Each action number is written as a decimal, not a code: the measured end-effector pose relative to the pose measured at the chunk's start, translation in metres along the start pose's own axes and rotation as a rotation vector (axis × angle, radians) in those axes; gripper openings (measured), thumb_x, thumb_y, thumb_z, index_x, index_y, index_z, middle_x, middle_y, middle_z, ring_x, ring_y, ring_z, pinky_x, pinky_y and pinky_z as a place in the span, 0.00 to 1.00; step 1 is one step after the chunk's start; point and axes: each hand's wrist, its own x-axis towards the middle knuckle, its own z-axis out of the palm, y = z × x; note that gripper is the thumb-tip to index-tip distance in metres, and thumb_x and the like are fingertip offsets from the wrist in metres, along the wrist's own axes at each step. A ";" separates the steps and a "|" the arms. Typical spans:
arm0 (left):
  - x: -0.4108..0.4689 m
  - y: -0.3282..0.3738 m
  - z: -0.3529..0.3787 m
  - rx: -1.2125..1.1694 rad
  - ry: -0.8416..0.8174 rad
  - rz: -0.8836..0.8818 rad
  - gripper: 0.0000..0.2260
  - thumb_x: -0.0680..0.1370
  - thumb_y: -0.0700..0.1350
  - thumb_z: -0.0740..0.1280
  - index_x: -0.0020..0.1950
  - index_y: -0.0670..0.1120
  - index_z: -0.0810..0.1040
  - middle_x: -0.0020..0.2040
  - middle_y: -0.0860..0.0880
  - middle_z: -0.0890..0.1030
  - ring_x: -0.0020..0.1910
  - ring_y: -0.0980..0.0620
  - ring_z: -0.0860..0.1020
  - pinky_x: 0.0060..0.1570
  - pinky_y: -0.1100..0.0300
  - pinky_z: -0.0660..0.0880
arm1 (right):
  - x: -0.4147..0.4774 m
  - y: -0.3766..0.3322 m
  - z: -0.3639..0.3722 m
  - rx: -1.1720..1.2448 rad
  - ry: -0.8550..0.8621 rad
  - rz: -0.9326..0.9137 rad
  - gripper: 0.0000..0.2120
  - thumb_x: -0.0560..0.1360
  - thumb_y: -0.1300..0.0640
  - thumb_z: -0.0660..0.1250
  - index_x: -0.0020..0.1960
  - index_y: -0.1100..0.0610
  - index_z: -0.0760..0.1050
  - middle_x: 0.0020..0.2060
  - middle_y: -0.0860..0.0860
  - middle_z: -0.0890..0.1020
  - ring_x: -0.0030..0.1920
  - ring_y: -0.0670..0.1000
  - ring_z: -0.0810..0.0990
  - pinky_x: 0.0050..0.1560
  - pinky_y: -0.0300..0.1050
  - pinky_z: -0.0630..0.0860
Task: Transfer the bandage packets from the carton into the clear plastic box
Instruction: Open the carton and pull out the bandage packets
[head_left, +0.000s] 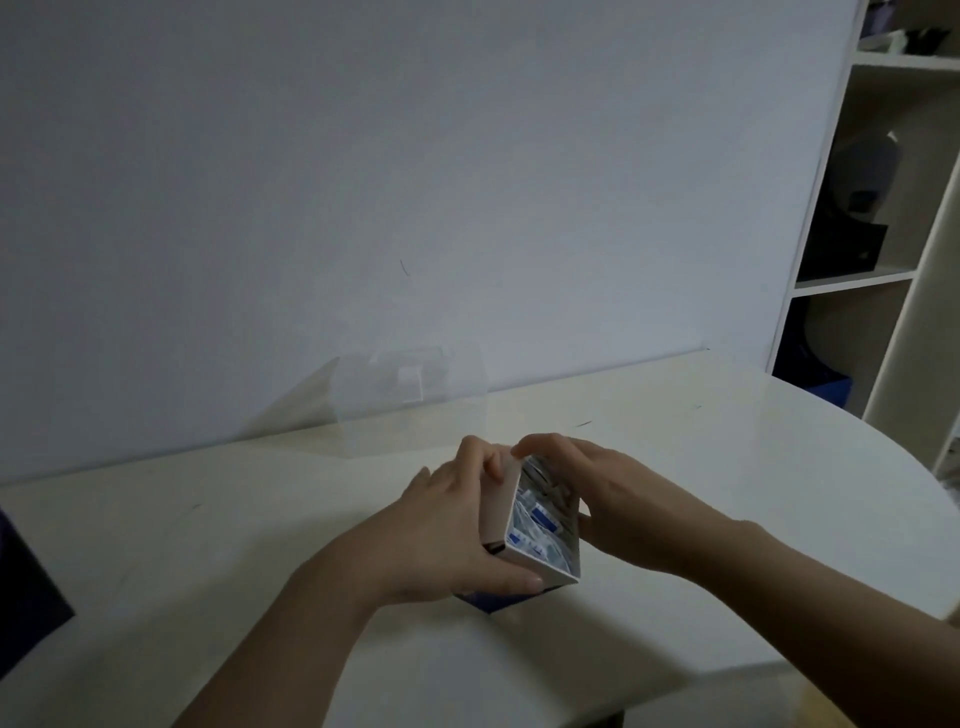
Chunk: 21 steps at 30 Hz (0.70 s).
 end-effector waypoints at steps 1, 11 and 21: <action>0.000 0.001 0.002 0.004 0.002 0.019 0.33 0.63 0.61 0.75 0.57 0.57 0.56 0.54 0.65 0.66 0.57 0.58 0.69 0.57 0.58 0.70 | -0.001 0.001 0.002 0.004 0.012 -0.008 0.27 0.76 0.56 0.65 0.69 0.43 0.58 0.62 0.44 0.73 0.47 0.39 0.68 0.39 0.23 0.65; 0.008 -0.009 0.005 0.119 0.140 -0.019 0.51 0.63 0.65 0.73 0.74 0.60 0.41 0.72 0.61 0.55 0.68 0.61 0.56 0.75 0.47 0.42 | -0.001 0.013 0.002 0.153 0.326 0.150 0.23 0.73 0.55 0.70 0.66 0.48 0.69 0.53 0.41 0.76 0.49 0.40 0.74 0.53 0.39 0.76; 0.011 -0.018 0.002 0.349 0.263 -0.003 0.50 0.63 0.69 0.70 0.74 0.58 0.43 0.73 0.60 0.54 0.74 0.56 0.54 0.72 0.43 0.35 | 0.019 -0.019 0.000 0.238 0.062 0.143 0.26 0.69 0.44 0.71 0.65 0.46 0.70 0.55 0.42 0.75 0.50 0.42 0.75 0.52 0.40 0.76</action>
